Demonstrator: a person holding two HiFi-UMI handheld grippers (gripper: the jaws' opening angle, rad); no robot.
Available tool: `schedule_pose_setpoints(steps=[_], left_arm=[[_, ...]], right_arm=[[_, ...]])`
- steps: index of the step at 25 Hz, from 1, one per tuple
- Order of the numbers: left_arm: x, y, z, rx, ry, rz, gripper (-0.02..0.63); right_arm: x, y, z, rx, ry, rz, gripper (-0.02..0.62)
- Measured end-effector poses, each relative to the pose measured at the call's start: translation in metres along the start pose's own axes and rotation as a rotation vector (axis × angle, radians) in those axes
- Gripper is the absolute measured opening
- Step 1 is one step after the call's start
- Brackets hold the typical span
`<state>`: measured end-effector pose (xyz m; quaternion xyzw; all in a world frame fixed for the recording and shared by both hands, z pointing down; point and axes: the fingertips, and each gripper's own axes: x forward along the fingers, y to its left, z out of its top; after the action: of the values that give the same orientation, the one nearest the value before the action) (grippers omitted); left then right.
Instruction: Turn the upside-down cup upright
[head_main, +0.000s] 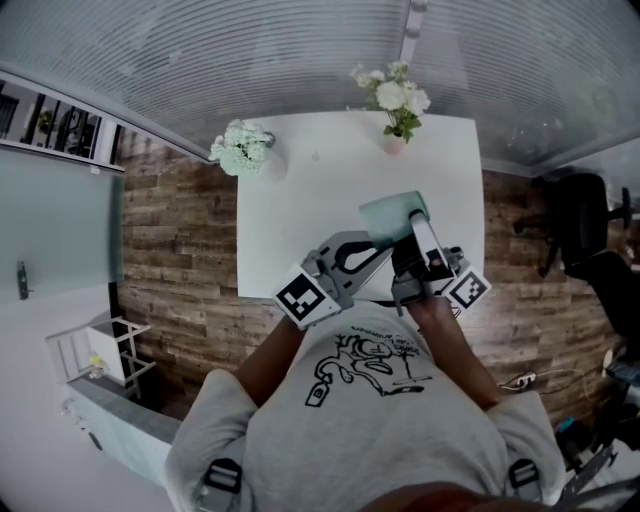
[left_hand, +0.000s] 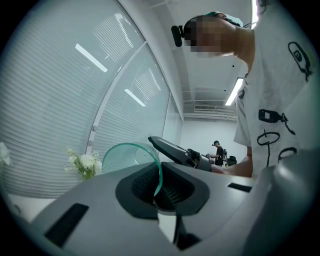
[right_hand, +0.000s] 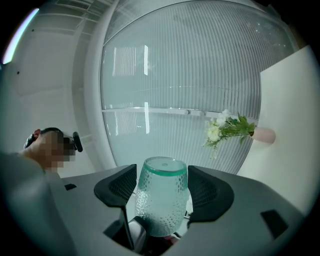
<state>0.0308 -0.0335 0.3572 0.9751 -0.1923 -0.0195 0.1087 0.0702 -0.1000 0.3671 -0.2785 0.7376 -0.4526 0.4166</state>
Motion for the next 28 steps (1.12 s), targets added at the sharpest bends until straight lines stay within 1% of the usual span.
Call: schedule_pose_setpoints(steps=[7,16,19,24,28], left_arm=[[-0.004,0.004,-0.001,0.000,-0.001,0.009,0.015],[-0.007,0.007,0.002,0.002,-0.009,0.011,0.015],[-0.007,0.008,0.004,0.008,-0.015,0.007,0.015],[-0.011,0.012,0.004,0.009,-0.016,0.011,0.015],[-0.012,0.011,0.004,0.009,-0.013,0.007,0.015]], right_arm=[[-0.003,0.002,0.002,-0.095,0.036,-0.029,0.322],[-0.006,0.011,0.000,-0.318,0.132,-0.074,0.322],[-0.007,0.016,-0.003,-0.429,0.181,-0.076,0.322],[-0.006,0.031,-0.009,-0.689,0.287,-0.056,0.322],[-0.007,0.039,-0.015,-0.807,0.361,-0.025,0.322]])
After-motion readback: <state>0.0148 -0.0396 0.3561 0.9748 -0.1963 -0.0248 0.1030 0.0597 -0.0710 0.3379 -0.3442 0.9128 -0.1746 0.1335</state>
